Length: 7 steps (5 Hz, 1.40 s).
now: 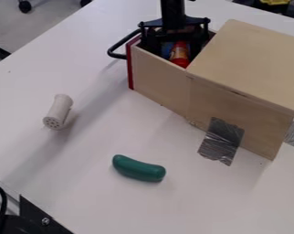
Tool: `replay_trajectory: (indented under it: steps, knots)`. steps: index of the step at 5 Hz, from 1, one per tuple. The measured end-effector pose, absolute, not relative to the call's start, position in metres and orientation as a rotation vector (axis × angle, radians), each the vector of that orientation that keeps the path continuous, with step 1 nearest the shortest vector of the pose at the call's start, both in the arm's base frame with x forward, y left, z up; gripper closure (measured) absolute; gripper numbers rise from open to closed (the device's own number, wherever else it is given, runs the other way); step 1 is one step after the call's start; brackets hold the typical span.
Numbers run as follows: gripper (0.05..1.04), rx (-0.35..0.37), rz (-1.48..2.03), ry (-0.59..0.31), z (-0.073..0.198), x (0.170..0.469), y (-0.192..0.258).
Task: Take the thing out of the drawer and put it on the left side of the table
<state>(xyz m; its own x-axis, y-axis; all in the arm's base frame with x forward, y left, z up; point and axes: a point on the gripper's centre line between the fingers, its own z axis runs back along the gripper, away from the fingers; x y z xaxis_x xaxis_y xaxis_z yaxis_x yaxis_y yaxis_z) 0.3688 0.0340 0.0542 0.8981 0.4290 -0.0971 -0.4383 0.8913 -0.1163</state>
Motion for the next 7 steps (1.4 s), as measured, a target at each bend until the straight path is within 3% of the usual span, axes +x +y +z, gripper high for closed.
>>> replay_trajectory:
  steps: [1,2,3,5,7]
  knots:
    - [0.386,-0.13,0.447,0.067,0.05,0.369,0.035]
    - [0.452,-0.128,0.448,0.075,0.049,0.367,0.034]
    - [0.452,-0.133,0.438,0.073,0.053,0.365,0.031]
    - [0.453,-0.152,0.384,-0.049,0.111,0.352,0.026]
    - [0.453,-0.112,0.409,-0.05,0.137,0.312,0.047]
